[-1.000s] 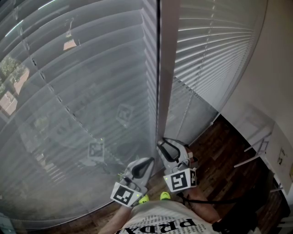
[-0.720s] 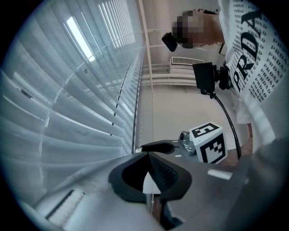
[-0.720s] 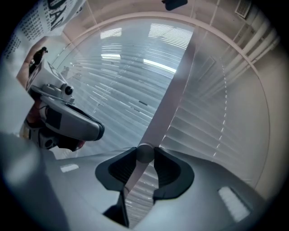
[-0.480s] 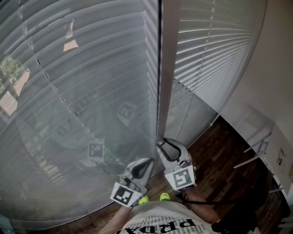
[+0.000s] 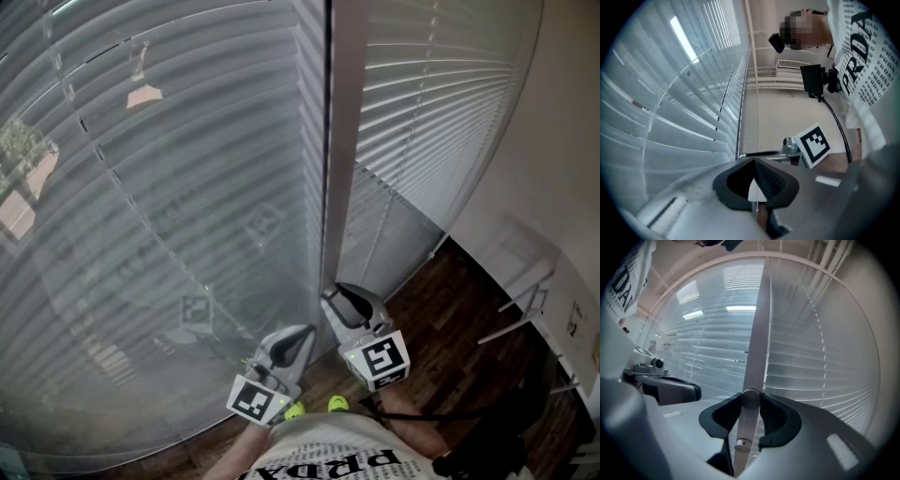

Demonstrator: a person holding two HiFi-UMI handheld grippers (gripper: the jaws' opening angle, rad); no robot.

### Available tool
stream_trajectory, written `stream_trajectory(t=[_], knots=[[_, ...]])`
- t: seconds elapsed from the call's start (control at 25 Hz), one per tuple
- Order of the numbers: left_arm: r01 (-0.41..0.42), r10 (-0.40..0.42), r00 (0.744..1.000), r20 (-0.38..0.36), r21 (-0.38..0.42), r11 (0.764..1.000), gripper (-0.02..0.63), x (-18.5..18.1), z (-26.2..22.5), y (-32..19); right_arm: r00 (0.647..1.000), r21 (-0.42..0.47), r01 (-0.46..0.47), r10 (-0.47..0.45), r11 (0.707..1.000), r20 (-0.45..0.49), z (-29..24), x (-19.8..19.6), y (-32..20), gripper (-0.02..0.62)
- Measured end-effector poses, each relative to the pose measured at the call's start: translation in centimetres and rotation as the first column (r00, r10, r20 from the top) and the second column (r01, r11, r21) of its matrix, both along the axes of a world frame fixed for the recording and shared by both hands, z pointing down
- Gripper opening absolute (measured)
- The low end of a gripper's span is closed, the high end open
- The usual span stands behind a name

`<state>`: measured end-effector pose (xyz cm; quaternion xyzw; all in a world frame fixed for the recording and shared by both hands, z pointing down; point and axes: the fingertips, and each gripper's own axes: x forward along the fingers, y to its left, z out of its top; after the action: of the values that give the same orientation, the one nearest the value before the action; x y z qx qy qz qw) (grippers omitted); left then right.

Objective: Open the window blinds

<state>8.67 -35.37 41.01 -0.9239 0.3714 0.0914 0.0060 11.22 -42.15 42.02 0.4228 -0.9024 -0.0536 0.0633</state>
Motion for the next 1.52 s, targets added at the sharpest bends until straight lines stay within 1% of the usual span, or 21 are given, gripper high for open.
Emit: stream_trajectory(t=[0.28,0.44,0.6,0.72,1.04,1.12,1.16,1.24,1.32,1.44,1.52], knots=[[-0.007,0.007,1.0,0.004,-0.007,1.0,-0.008,-0.3,0.1,0.1,0.993,-0.096,-0.008,0.019,0.995,0.117,0.1,0.3,-0.3,0.128],[-0.013,0.013,1.0,0.001,-0.007,1.0,-0.008,-0.4,0.1,0.3,0.978,-0.154,0.004,0.028,0.988,0.207,0.1,0.4,-0.4,0.129],[-0.018,0.018,1.0,0.005,-0.008,1.0,-0.008,-0.6,0.2,0.3,0.966,-0.177,0.01,0.036,0.984,0.257,0.1,0.4,-0.5,0.129],[-0.021,0.021,1.0,0.007,-0.008,1.0,-0.008,-0.8,0.3,0.4,0.96,-0.192,0.008,0.046,0.981,0.276,0.1,0.4,-0.5,0.129],[-0.027,0.027,1.0,0.009,-0.012,1.0,-0.008,-0.9,0.4,0.3,0.963,-0.18,0.004,0.045,0.984,0.266,0.1,0.3,-0.6,0.13],[-0.031,0.031,0.999,0.009,-0.011,0.999,-0.008,-0.8,0.3,0.4,0.97,-0.163,0.008,0.032,0.987,0.242,0.1,0.3,-0.5,0.13],[-0.033,0.033,0.999,0.01,-0.011,0.999,-0.008,-0.7,0.3,0.4,0.977,-0.146,0.008,0.023,0.989,0.214,0.1,0.3,-0.5,0.13],[-0.036,0.036,0.999,0.008,-0.009,0.999,-0.008,-0.6,0.2,0.3,0.993,-0.094,0.007,0.004,0.996,0.122,0.0,0.2,-0.3,0.129],[-0.039,0.039,0.999,0.004,-0.004,0.999,-0.008,-0.4,0.0,0.2,1.0,-0.023,0.015,-0.015,1.0,-0.005,-0.3,0.1,-0.1,0.131],[-0.044,0.044,0.999,0.004,0.002,0.999,-0.008,-0.2,-0.2,0.1,0.986,0.063,0.044,-0.033,0.997,-0.161,-0.8,0.0,0.5,0.135],[-0.045,0.045,0.999,0.003,0.004,0.999,-0.008,0.0,-0.3,0.0,0.959,0.126,0.08,-0.042,0.989,-0.281,-0.7,-0.1,1.0,0.135]])
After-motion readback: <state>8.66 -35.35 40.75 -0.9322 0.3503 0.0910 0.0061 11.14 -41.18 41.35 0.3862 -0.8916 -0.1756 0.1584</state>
